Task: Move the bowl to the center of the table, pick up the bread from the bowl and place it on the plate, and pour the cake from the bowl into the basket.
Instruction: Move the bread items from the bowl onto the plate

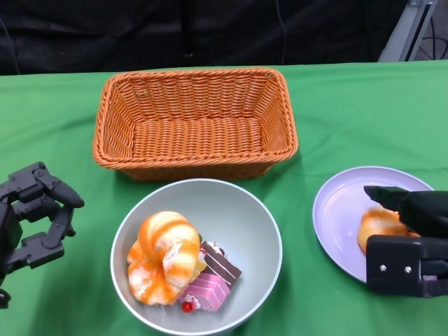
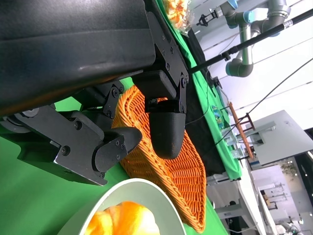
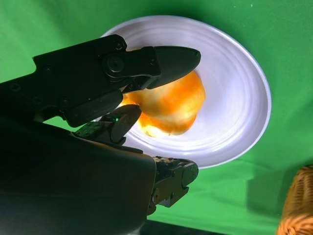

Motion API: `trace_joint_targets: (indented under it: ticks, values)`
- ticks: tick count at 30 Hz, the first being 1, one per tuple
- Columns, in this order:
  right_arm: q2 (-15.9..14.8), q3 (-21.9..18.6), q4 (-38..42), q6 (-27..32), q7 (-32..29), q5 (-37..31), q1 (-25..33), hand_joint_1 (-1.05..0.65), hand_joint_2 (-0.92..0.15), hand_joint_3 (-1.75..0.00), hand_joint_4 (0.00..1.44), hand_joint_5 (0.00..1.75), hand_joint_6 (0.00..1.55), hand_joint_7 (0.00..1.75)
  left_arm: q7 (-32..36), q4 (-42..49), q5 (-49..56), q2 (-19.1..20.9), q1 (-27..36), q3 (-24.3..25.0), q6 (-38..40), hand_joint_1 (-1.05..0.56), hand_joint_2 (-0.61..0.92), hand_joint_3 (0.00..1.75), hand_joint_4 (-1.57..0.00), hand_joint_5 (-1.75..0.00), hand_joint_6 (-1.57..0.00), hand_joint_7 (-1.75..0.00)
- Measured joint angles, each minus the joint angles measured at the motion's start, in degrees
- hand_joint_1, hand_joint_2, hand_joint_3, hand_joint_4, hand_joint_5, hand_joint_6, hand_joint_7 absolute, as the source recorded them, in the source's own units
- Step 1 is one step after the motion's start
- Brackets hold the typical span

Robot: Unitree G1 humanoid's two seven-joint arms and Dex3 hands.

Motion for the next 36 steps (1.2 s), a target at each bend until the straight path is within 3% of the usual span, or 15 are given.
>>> trace_joint_targets:
  ticks: [3,12,15,17,19,20,25,26,29,31,36]
  values:
    - [-0.06,-1.45,-6.31,0.02,-0.07,-0.17,1.55,-0.8,-0.92,-0.27,0.8,0.04,0.15,0.04,-0.03,0.02,-0.13,0.01,-0.08,-0.05,0.02,0.03,0.68,0.98,-0.77,-1.66,-0.76,-1.33]
    - [0.34,-3.03,-24.57,-0.2,1.18,-1.22,4.63,-0.85,-0.92,-0.28,0.85,0.04,0.21,0.03,0.07,1.07,0.44,0.07,-0.74,-0.13,-0.17,0.04,0.67,0.98,-0.8,-1.65,-0.77,-1.35]
    - [1.11,-3.27,-27.52,-1.27,1.15,-1.05,5.09,-0.82,-0.92,-0.25,0.94,0.08,0.22,0.02,0.41,1.08,1.11,0.06,-0.88,-0.15,-0.17,0.04,0.66,0.99,-0.79,-1.64,-0.77,-1.34]
    - [2.34,-3.29,-29.39,-2.5,0.87,-0.7,5.56,-0.82,-0.92,-0.25,1.07,0.14,0.23,0.02,0.61,1.13,1.21,0.06,-0.91,-0.15,-0.22,0.04,0.66,0.99,-0.8,-1.63,-0.77,-1.34]
    - [3.5,-3.22,-30.73,-4.09,0.4,-0.17,5.56,-0.83,-0.92,-0.25,0.96,0.49,0.23,0.0,0.67,1.2,1.26,0.05,-0.96,-0.18,-0.35,0.04,0.66,1.0,-0.8,-1.63,-0.77,-1.34]
    - [4.21,-3.11,-31.01,-4.81,0.11,0.05,5.52,-0.83,-0.92,-0.25,0.94,0.55,0.23,0.0,0.67,1.26,1.3,0.05,-0.98,-0.2,-0.41,0.04,0.66,1.0,-0.8,-1.63,-0.76,-1.34]
    - [5.75,-2.88,-31.17,-6.47,0.0,0.34,5.45,-0.83,-0.92,-0.25,0.9,0.63,0.23,0.0,0.69,1.57,1.4,0.05,-0.99,-0.34,-0.72,0.04,0.66,1.0,-0.79,-1.63,-0.76,-1.34]
    - [5.89,-2.89,-31.17,-6.67,0.0,0.32,5.45,-0.83,-0.92,-0.24,0.87,0.58,0.23,0.0,0.69,1.59,1.4,0.05,-0.99,-0.34,-0.75,0.04,0.66,1.0,-0.79,-1.63,-0.76,-1.34]
    - [8.84,-0.06,-28.01,-8.57,-0.33,0.94,2.04,-0.84,-0.92,-0.22,0.82,0.23,0.24,0.0,1.54,1.64,2.2,0.11,-1.04,-0.41,-1.02,0.05,0.66,1.0,-0.8,-1.62,-0.76,-1.34]
    - [11.61,2.69,-24.68,-11.14,-0.46,2.33,-1.05,-0.84,-0.92,-0.22,0.78,0.16,0.25,0.0,1.59,1.64,2.55,0.03,-1.23,-0.66,-1.13,0.05,0.66,0.99,-0.8,-1.62,-0.76,-1.34]
    - [14.86,5.58,-16.0,-16.49,-2.31,4.34,-5.35,-0.82,-0.92,-0.17,0.82,0.12,0.31,0.02,1.75,2.33,2.57,0.11,-1.19,-0.58,-1.59,0.03,0.67,0.98,-0.79,-1.63,-0.75,-1.35]
